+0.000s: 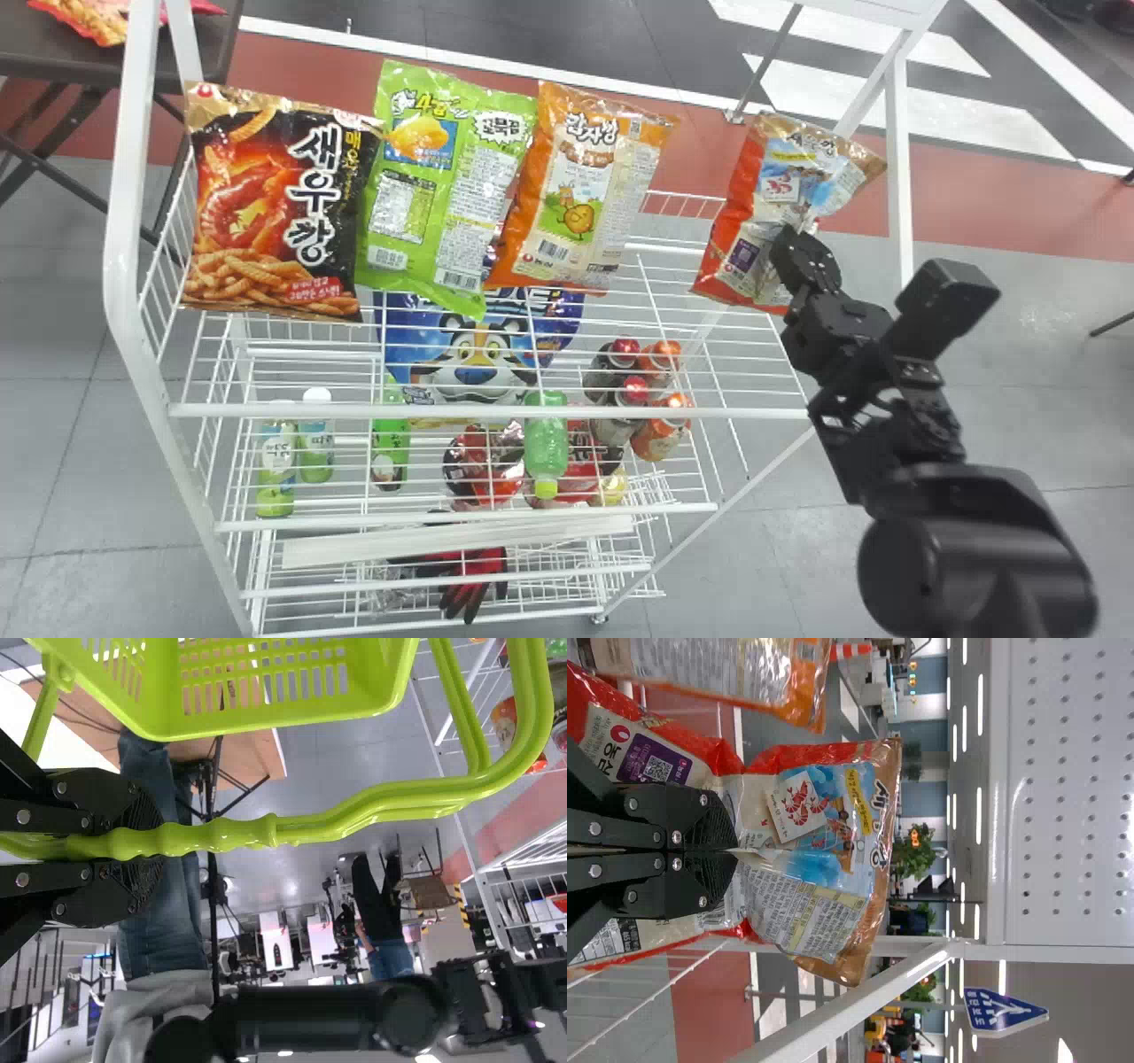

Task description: Hold basket handle with left hand then pick Saewookkang with right hand and place into basket

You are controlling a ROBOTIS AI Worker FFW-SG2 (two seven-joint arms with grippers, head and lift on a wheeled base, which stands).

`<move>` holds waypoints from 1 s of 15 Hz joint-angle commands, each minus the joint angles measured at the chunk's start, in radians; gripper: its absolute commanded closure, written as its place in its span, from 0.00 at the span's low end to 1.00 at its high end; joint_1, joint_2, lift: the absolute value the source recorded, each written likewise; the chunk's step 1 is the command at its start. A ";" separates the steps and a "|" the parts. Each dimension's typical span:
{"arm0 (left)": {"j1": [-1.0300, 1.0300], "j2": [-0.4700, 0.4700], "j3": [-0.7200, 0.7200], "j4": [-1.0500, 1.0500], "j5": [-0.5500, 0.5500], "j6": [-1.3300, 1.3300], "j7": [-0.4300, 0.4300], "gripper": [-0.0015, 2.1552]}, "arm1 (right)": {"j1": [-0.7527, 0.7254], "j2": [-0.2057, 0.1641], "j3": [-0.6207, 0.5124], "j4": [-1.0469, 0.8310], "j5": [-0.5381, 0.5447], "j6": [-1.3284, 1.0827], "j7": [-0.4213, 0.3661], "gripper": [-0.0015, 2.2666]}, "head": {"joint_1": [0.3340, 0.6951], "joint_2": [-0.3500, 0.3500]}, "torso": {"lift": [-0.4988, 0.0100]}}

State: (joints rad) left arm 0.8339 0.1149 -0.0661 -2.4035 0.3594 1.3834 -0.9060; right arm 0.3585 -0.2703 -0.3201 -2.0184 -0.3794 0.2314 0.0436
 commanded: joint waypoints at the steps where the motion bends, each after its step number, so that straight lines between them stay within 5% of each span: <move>1: 0.001 -0.001 -0.003 -0.005 0.000 0.000 0.001 0.85 | 0.103 0.025 -0.040 -0.143 -0.045 0.127 0.018 0.99 | 1.00 0.00 | 0.94; 8: -0.001 -0.003 0.015 -0.026 0.004 0.000 0.001 0.85 | 0.266 0.091 -0.128 -0.385 -0.185 0.676 0.130 0.99 | 1.00 0.00 | 0.94; 15: -0.049 -0.009 0.020 -0.025 0.006 0.015 0.024 0.85 | 0.293 0.095 -0.168 -0.468 -0.346 1.198 0.183 0.99 | 1.00 0.00 | 0.94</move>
State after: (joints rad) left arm 0.7928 0.1066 -0.0467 -2.4269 0.3651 1.3914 -0.8835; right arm 0.6512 -0.1743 -0.4841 -2.4771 -0.6780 1.3073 0.2220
